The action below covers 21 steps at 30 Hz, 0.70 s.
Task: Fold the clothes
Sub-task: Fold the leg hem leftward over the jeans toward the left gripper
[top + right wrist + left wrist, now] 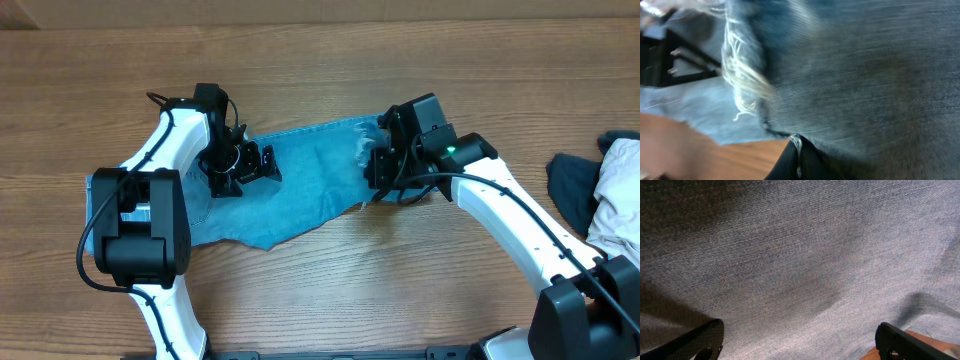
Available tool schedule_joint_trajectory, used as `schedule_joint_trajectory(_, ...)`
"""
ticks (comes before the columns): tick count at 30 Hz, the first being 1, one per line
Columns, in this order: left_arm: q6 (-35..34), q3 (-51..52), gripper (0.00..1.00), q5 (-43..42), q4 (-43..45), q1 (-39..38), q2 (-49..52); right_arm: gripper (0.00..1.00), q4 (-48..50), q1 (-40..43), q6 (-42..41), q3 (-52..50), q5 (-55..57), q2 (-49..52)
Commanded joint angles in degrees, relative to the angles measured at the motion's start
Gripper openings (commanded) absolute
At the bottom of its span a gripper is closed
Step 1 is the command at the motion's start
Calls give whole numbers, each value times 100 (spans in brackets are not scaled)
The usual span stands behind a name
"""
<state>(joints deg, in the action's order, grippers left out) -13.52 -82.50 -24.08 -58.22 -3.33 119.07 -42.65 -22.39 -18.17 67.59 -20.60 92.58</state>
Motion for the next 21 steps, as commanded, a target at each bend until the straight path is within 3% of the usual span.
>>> schedule_joint_trajectory(1,107,11,100,192,105,240,243,4,94,-203,-306,118,-1005,-164)
schedule_joint_trajectory(9,111,11,100,175,-46,411,243,4,404,-693,-789,116,-1099,-162)
schedule_joint_trajectory(16,177,11,100,162,-111,407,243,4,1547,-713,-1062,116,-328,-160)
schedule_joint_trajectory(19,175,11,100,162,-114,407,243,4,1602,-723,-1261,109,-138,-120)
schedule_joint_trajectory(20,175,11,100,162,-116,407,243,8,1576,-723,-1344,107,-131,-83)
schedule_joint_trajectory(21,175,11,100,162,-111,407,243,27,1534,-723,-1362,105,-151,2)
